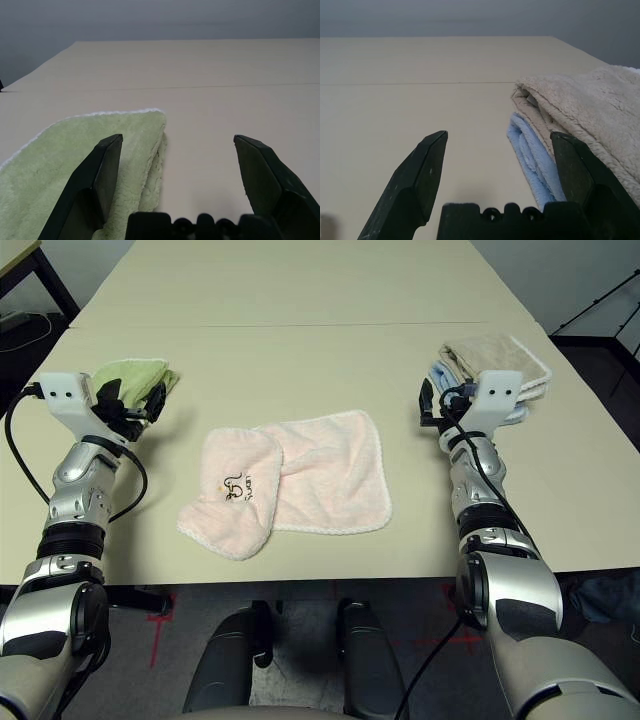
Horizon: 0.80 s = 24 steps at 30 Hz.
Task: Fold the towel and set it aside.
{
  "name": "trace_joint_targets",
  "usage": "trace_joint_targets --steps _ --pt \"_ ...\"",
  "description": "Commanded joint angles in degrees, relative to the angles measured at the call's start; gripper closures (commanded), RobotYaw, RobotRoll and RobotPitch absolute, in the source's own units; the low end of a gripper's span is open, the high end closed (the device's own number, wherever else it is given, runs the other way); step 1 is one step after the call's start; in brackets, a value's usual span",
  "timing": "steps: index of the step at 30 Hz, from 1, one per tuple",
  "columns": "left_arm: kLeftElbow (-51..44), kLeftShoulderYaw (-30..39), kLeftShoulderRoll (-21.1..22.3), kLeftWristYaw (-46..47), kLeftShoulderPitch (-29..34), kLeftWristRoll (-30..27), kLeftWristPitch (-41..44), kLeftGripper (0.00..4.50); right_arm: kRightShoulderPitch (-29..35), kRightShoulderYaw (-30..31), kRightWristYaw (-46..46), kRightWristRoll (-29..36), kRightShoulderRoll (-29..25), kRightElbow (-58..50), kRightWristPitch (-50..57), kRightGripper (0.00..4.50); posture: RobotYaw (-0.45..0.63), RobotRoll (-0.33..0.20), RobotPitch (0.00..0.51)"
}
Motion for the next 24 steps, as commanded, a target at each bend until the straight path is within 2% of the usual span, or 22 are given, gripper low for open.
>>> trace_joint_targets --steps 1,15,22,24 --pt "0.64 0.28 0.69 0.45 0.14 0.34 -0.48 0.00 0.73 -0.47 0.32 0.37 -0.47 0.23 0.49 0.04 -0.02 0.000 0.152" --pt "0.16 0.52 1.07 1.12 0.87 0.13 0.42 0.00 -0.30 0.33 2.71 -0.07 -0.74 0.89 2.00 0.04 -0.01 0.000 0.151" --pt "-1.18 0.29 2.61 -4.14 1.53 -1.37 3.42 0.00 -1.92 0.61 5.83 -0.27 -1.26 2.21 3.02 0.04 0.01 0.000 0.152" --pt "-2.54 -0.54 3.75 -10.29 2.28 -3.20 6.52 0.00 -2.08 0.54 6.37 -0.16 -1.19 2.31 3.00 0.04 0.00 0.000 0.151"
